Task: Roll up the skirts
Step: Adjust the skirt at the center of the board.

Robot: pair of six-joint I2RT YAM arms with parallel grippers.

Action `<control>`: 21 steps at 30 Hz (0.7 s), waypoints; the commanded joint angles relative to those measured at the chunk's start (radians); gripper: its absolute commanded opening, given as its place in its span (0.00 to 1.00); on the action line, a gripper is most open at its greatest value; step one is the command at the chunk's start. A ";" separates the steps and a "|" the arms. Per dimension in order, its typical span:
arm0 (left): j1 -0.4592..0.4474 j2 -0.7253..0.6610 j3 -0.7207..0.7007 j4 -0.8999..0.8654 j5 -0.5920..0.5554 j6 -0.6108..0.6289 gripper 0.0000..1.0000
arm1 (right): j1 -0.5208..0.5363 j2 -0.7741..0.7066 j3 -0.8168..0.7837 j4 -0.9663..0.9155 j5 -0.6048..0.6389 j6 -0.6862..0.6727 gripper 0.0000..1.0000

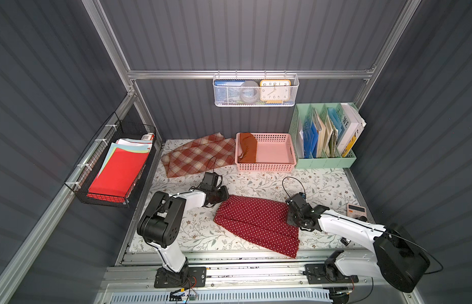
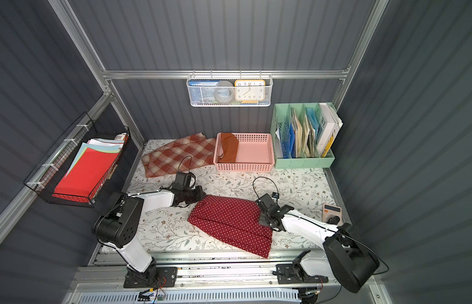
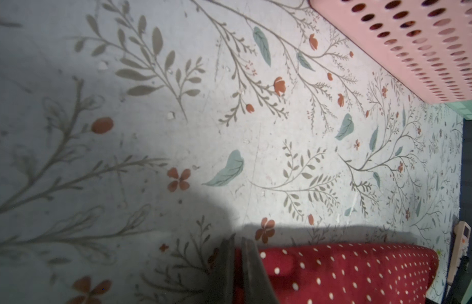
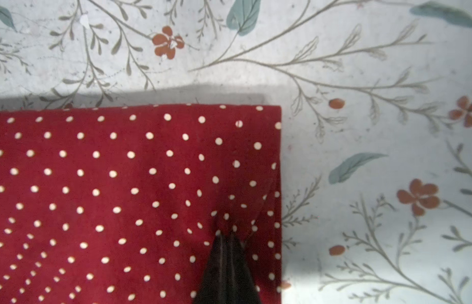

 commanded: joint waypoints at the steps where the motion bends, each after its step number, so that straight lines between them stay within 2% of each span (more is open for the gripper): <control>1: -0.001 -0.065 -0.038 0.071 0.043 -0.023 0.00 | -0.043 0.022 0.070 0.006 0.030 -0.061 0.00; 6: -0.001 -0.128 -0.036 0.073 0.005 -0.009 0.00 | -0.135 0.087 0.168 0.049 0.021 -0.131 0.00; 9: -0.001 -0.137 -0.022 0.069 -0.020 -0.005 0.00 | -0.155 0.101 0.213 0.045 0.037 -0.155 0.00; 12: -0.001 -0.118 0.007 0.054 -0.045 0.009 0.00 | -0.161 0.112 0.230 0.026 -0.034 -0.141 0.00; 16: -0.001 -0.021 0.087 -0.011 -0.022 0.016 0.02 | -0.154 0.146 0.197 -0.009 -0.131 -0.112 0.20; 17: 0.000 0.000 0.095 -0.019 -0.013 0.016 0.10 | -0.154 0.131 0.165 -0.006 -0.130 -0.094 0.28; 19: -0.001 0.019 0.082 -0.005 -0.019 0.012 0.13 | -0.153 0.089 0.100 0.007 -0.148 -0.069 0.35; 21: 0.000 0.022 0.066 0.002 -0.055 0.004 0.22 | -0.144 0.039 0.053 -0.008 -0.172 -0.052 0.42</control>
